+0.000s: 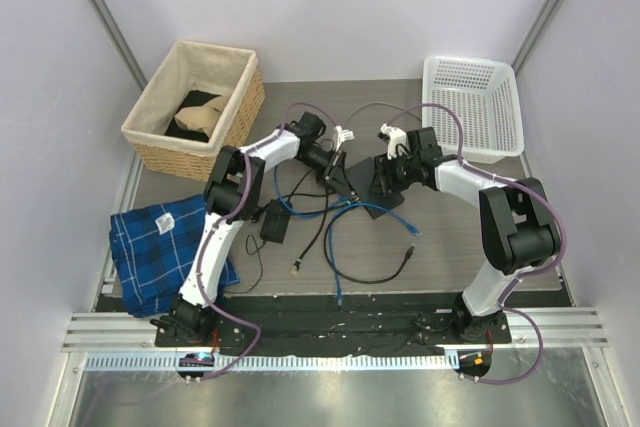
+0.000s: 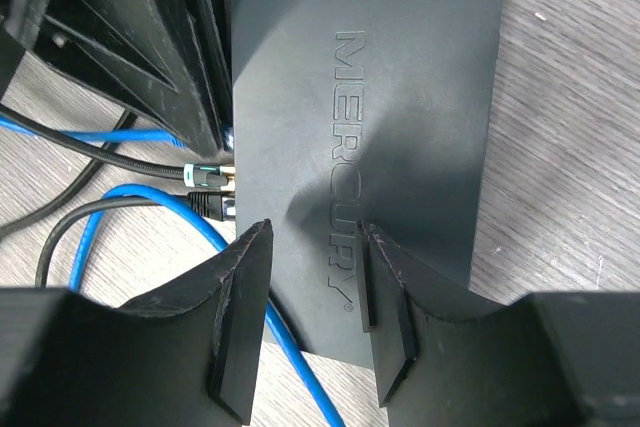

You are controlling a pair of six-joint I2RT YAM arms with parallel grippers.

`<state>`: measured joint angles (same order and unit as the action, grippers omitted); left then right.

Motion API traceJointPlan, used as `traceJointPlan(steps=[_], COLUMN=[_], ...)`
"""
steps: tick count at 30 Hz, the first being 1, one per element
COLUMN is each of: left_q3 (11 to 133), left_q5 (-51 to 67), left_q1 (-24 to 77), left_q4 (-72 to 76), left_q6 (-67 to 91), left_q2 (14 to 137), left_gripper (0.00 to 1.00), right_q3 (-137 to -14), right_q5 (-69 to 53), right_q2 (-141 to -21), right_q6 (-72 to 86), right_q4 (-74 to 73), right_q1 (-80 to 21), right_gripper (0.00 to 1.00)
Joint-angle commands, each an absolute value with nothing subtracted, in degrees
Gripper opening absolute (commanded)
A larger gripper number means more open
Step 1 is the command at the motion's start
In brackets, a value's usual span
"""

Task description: Pull the plug from the switch port

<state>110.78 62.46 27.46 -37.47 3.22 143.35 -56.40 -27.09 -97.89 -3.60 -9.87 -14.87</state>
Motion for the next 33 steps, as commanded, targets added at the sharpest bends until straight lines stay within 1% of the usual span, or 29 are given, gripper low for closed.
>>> traceJointPlan(steps=[1,2,3,4,5,6,7,8,9,10,11,12,14,16,17,19,20,21,23,24,25,26,27,28,31,33], left_q3=[114.25,115.82,116.45,116.98,116.63,115.59,114.01,109.56,107.42,105.75,104.51,104.68,108.17,111.52,113.53,113.65,113.12,112.42,109.09,107.51,103.57,101.27,99.25,96.44,95.10,93.96], left_q5=[55.11,54.76,54.41,53.97,53.01,53.17,53.87,53.88,52.31,50.29,48.27,43.81,40.18,34.82,34.20,31.39,30.42,30.06,31.54,33.47,39.66,43.29,46.55,52.32,59.82,61.61], left_q1=[24.00,23.30,21.81,21.10,20.48,19.17,18.46,17.67,17.58,17.49,17.49,17.49,17.14,17.23,17.23,17.49,17.75,17.75,17.75,17.75,17.75,17.84,17.93,18.54,20.64,21.79], left_q4=[-49.37,-56.79,-60.61,-63.95,-67.20,-66.89,-65.14,-57.47,-52.35,-43.68,-39.94,-36.94,-32.00,-31.20,-31.11,-31.38,-31.55,-31.73,-31.38,-29.11,-27.26,-24.98,-20.61,-19.09,-17.75,-17.32], left_q6=[-5.70,-7.89,-10.35,-15.68,-17.21,-18.18,-17.76,-15.32,-12.51,-7.43,-5.30,-3.36,1.65,3.33,3.51,3.34,3.77,4.30,6.23,6.76,7.29,9.12,10.18,11.41,16.16,17.83], left_q2=[143.00,143.09,143.09,142.48,141.77,140.38,136.97,134.67,132.73,130.10,129.47,129.11,129.81,130.95,131.39,131.05,130.17,129.56,126.67,125.26,123.94,122.71,120.61,120.15,121.55,123.04], left_gripper=[0.00,0.00,0.00,0.00,0.00,0.00,0.00,0.00,0.00,0.00,0.00,0.01,0.02,0.08,0.14,0.24,0.40,0.45,0.52,0.52,0.54,0.55,0.55,0.55,0.55,0.55], right_q3=[-54.23,-53.62,-53.35,-53.00,-52.30,-52.03,-51.86,-51.59,-51.50,-51.33,-51.33,-51.33,-51.33,-51.42,-51.24,-51.33,-51.33,-51.42,-51.68,-51.68,-51.68,-51.59,-51.42,-51.07,-50.36,-50.19], right_q5=[-22.24,-22.15,-22.06,-22.06,-22.06,-22.06,-21.97,-21.89,-21.71,-21.27,-21.10,-21.01,-20.83,-20.74,-20.74,-20.92,-21.00,-21.01,-20.66,-20.57,-20.39,-20.22,-20.13,-20.13,-20.30,-20.22], right_q2=[-99.49,-99.41,-98.97,-98.88,-98.79,-98.62,-98.35,-98.35,-98.18,-97.74,-97.56,-97.38,-97.03,-97.03,-97.12,-97.29,-97.38,-97.38,-97.12,-96.95,-96.68,-96.51,-96.33,-96.42,-96.24,-95.98], right_q6=[-5.27,-5.36,-5.36,-5.36,-5.27,-5.19,-5.19,-5.19,-5.27,-5.36,-5.45,-5.54,-5.80,-6.06,-6.15,-6.15,-6.15,-6.15,-6.24,-6.24,-6.41,-6.50,-6.50,-6.50,-6.50,-6.50], right_q4=[-15.38,-15.29,-15.12,-14.94,-14.51,-14.15,-14.06,-13.80,-13.89,-13.89,-13.89,-13.80,-14.15,-14.24,-14.24,-13.98,-13.89,-13.80,-13.62,-13.54,-13.54,-13.62,-13.62,-13.62,-13.36,-13.27], right_q1=[-15.12,-15.12,-15.12,-15.12,-15.03,-15.12,-15.12,-15.03,-15.12,-15.03,-15.12,-15.12,-15.12,-15.12,-15.12,-15.03,-15.12,-15.03,-15.12,-15.12,-15.12,-15.12,-15.12,-15.12,-15.12,-15.03], right_gripper=[0.47,0.47,0.47,0.47,0.47,0.47,0.47,0.47,0.47,0.47,0.47,0.47,0.47,0.47,0.47,0.47,0.47,0.47,0.47,0.48,0.47,0.48,0.48,0.48,0.48,0.49])
